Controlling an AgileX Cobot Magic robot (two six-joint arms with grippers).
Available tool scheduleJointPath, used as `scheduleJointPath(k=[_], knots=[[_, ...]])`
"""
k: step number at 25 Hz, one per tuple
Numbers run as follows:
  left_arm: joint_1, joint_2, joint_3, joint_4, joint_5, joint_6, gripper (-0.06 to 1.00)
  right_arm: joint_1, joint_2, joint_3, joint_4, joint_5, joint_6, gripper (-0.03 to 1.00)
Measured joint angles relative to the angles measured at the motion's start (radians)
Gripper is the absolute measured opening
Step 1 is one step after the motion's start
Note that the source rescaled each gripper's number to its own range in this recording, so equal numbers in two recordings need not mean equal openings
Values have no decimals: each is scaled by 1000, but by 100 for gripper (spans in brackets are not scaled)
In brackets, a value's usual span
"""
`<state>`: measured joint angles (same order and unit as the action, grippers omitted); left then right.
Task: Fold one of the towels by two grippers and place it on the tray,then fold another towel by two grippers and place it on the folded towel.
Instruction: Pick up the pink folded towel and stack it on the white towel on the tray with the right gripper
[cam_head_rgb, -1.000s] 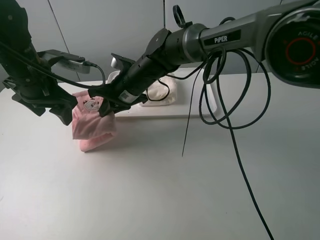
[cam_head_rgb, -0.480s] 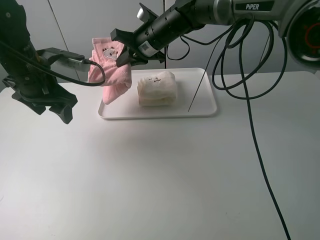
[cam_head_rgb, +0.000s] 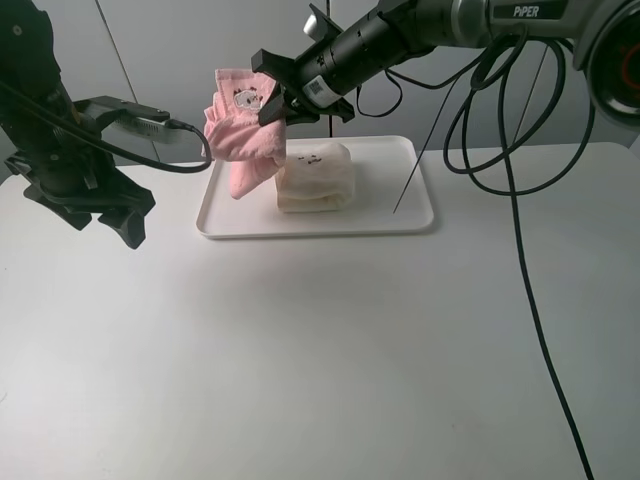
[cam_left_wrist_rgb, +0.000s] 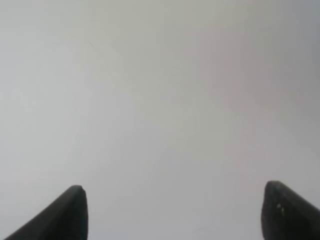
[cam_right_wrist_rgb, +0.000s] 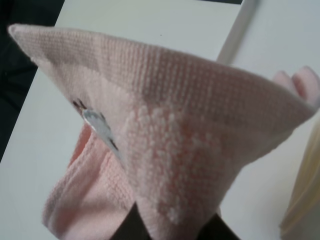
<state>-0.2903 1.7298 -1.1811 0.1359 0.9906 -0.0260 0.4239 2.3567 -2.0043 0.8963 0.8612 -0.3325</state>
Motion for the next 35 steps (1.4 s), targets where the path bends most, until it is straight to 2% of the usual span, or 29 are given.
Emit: scheduleJointPath(k=[9,15,24,25,26,28,30,31,33,35], knots=[[0,0,0,0,4,0,91,-56,31,-1,-18,-17,0,10],[0,0,0,0,4,0,91,-110,31,-1,-28,10,4,10],[0,0,0,0,11,2,91,-114,85,-1,-81,-8,8,10],[0,0,0,0,14,2,91,-114,93,-1,-85,-19,8,13],[0,0,0,2,14,2,91,-114,98,-1,-88,-28,8,20],[0,0,0,6,15,2,91,-114,98,-1,-95,-39,8,45],[0,0,0,8,15,2,91,-114,98,-1,-95,-46,8,80],[0,0,0,8,15,2,91,-114,98,-1,-95,-46,8,91],[0,0,0,8,18,2,91,-114,96,-1,-97,-38,8,98],[0,0,0,12,30,2,91,-115,82,-1,-117,-25,8,100]])
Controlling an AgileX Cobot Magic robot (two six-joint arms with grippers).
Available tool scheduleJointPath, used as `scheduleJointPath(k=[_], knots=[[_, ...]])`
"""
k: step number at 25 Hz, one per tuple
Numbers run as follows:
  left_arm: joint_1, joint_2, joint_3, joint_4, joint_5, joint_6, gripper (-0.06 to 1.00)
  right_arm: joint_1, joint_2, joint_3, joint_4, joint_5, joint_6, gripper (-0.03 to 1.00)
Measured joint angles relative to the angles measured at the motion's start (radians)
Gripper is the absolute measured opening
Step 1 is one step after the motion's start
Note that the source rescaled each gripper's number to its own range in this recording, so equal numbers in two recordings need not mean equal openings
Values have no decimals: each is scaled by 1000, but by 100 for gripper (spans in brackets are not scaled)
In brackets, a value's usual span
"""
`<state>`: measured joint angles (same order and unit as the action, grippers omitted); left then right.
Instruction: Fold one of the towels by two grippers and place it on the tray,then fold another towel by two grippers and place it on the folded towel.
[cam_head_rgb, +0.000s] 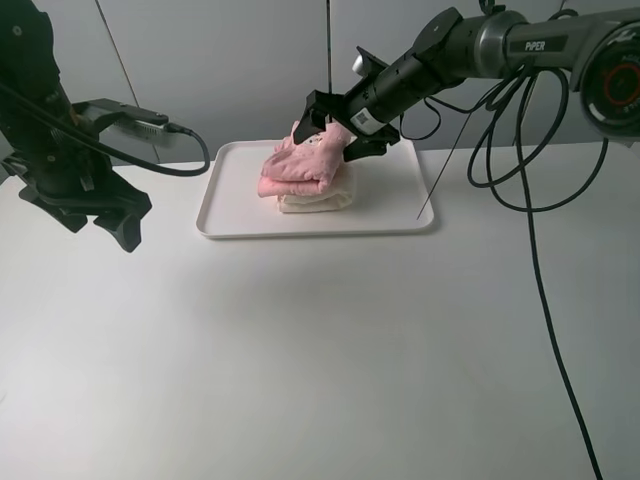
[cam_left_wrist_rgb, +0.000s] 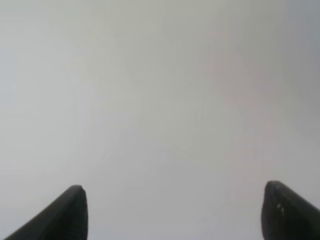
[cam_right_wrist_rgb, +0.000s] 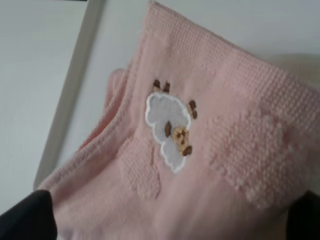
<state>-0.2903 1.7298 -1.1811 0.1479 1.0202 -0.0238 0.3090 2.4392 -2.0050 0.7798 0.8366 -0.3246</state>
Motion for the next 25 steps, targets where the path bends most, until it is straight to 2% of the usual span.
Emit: scheduleJointPath(k=[4,10,13,16,21,25], knots=[[0,-17,0,4,3,0,91,0,-69,0,-111,37,42,100],[0,-169,0,42,2,0,91,0,-238,0,-440,134,162,100],[0,-293,13,46,2,-17,91,0,-344,58,-546,160,210,100],[0,-439,62,46,2,-23,91,0,-488,211,-573,121,227,100],[0,-708,176,46,40,-41,91,0,-766,564,-586,23,231,100],[0,-905,235,92,77,-62,92,0,-999,782,-593,-1,231,100]])
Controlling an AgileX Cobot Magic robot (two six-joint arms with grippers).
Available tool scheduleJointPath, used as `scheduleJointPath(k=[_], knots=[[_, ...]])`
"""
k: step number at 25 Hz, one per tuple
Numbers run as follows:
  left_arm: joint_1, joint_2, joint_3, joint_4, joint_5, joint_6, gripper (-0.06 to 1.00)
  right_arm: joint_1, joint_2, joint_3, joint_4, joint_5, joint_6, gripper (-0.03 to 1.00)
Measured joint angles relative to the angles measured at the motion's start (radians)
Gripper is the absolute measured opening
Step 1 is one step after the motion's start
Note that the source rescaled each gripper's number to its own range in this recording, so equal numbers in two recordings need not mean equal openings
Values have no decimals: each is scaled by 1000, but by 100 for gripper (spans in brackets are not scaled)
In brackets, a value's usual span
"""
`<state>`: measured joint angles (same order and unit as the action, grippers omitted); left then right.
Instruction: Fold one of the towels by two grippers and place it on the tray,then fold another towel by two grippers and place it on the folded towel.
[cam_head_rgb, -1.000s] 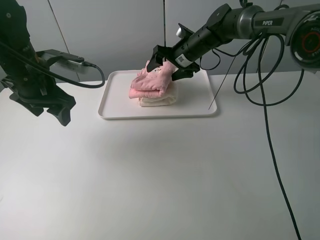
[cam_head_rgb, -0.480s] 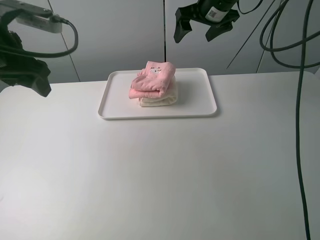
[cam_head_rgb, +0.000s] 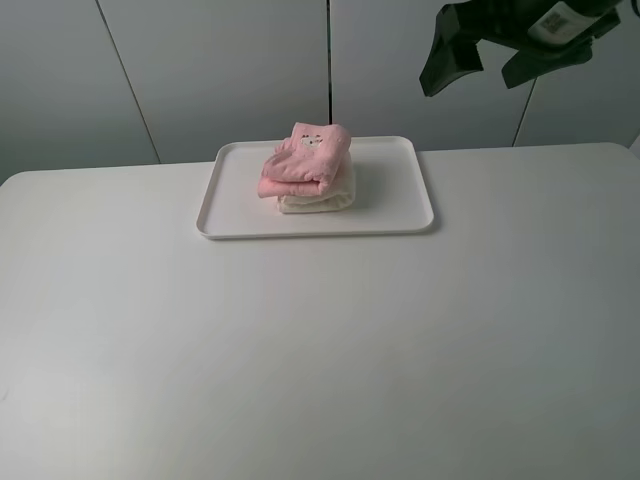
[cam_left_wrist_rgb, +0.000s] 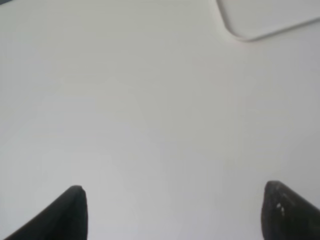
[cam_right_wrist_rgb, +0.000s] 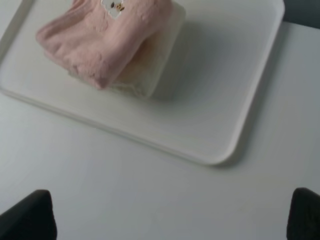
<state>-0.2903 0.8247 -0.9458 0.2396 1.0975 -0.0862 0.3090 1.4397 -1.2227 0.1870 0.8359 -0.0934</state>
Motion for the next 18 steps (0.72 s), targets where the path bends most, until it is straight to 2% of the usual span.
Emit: scheduleJointPath(k=[8,11,18], knots=[[0,-257,44,33,68,-57,95,0,-367,260,-15,52,4,100],[0,-283,44,25,115,-59,95,0,-486,334,-17,66,4,100],[0,-289,47,-33,126,-59,95,0,-751,478,-19,111,4,100]])
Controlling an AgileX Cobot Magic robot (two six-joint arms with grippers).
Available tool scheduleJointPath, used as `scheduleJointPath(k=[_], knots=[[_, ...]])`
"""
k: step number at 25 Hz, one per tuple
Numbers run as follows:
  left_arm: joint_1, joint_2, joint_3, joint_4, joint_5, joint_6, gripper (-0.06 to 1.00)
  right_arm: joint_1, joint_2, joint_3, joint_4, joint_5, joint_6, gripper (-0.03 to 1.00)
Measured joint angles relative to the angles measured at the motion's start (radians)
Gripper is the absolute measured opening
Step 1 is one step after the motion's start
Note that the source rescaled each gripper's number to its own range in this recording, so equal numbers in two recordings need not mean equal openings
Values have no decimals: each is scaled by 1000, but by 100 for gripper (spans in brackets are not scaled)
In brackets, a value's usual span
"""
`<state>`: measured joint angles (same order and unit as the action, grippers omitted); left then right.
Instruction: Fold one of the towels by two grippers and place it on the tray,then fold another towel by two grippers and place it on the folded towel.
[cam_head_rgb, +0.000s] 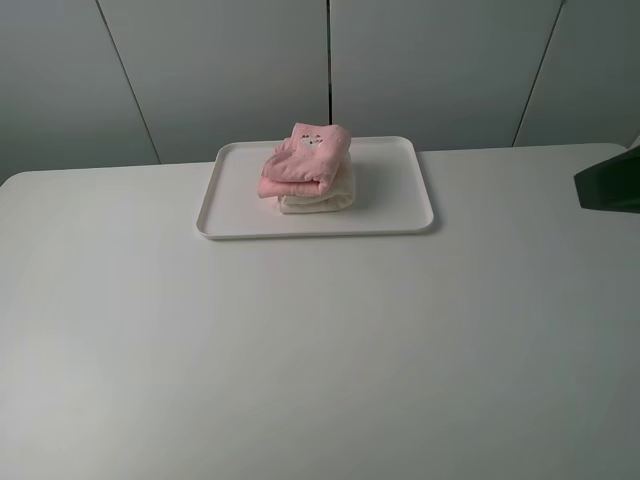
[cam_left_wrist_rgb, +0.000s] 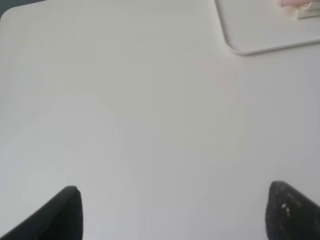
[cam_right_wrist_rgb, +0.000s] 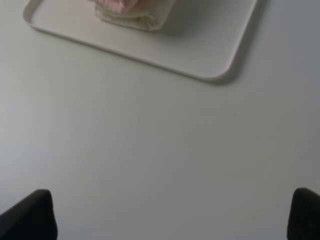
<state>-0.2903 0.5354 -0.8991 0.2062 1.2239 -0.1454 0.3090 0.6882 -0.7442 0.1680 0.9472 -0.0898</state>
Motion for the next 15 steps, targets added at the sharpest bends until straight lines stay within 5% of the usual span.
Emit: scheduleJointPath(k=[15], knots=[[0,-519,309,-75,2,-2,96,0,-556,136,-80,66,2,100]])
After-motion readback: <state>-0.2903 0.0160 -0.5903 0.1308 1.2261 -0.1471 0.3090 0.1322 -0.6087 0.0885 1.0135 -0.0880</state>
